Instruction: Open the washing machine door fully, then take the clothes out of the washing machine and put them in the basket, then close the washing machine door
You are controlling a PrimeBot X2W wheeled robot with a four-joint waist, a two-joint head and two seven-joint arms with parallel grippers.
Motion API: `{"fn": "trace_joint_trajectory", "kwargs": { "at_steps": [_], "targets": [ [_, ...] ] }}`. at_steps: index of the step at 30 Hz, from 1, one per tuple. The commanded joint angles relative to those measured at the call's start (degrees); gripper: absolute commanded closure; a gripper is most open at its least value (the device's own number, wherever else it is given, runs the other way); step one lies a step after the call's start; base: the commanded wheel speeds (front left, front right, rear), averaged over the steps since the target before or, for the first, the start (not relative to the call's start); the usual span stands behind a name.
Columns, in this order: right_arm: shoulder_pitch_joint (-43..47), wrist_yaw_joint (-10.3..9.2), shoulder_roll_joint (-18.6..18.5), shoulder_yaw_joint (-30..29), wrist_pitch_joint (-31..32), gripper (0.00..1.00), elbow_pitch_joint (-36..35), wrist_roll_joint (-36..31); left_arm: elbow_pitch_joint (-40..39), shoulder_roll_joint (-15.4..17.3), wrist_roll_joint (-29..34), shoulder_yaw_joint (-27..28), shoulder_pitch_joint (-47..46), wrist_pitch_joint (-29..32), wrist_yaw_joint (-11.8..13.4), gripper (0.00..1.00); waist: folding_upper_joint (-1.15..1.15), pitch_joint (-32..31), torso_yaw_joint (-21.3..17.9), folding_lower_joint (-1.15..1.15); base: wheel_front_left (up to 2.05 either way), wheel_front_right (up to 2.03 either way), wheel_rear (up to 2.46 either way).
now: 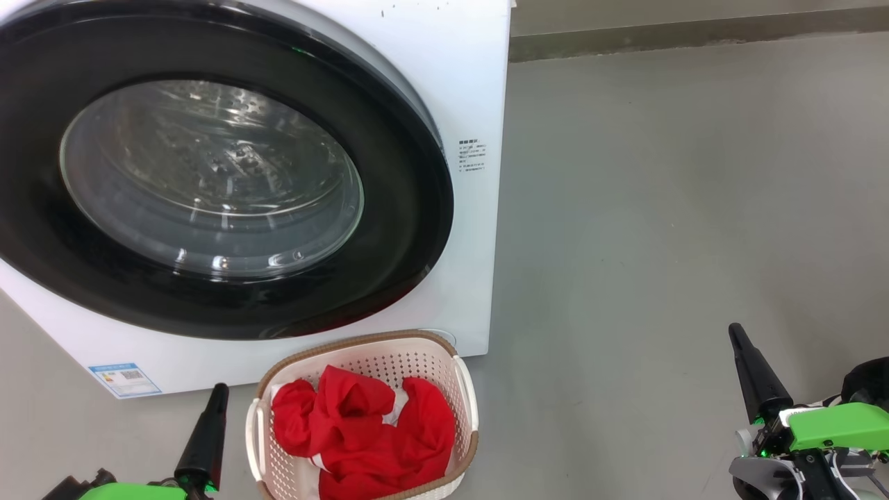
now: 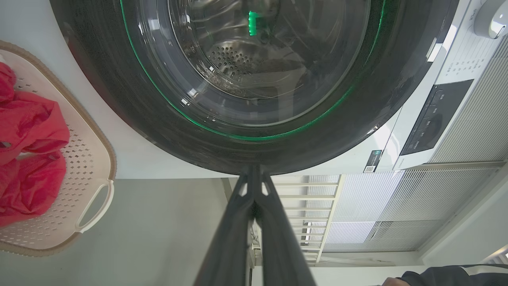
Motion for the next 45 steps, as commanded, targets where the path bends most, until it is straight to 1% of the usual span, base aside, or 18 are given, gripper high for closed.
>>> {"fn": "trace_joint_trajectory", "kwargs": {
  "at_steps": [1, 45],
  "targets": [
    [-2.4, -0.04, -0.6, 0.7, 0.4, 1.00, -1.7, -0.1, -1.4, 0.4, 0.3, 2.2, -2.4, 0.4, -0.4, 1.00, 0.00, 0.0, 0.0, 0.00, 0.00, 0.00, 0.00],
    [-2.4, -0.04, -0.6, 0.7, 0.4, 1.00, -1.7, 0.0, -1.4, 0.4, 0.3, 2.2, -2.4, 0.5, -0.4, 1.00, 0.00, 0.0, 0.0, 0.00, 0.00, 0.00, 0.00]
  ]
}}
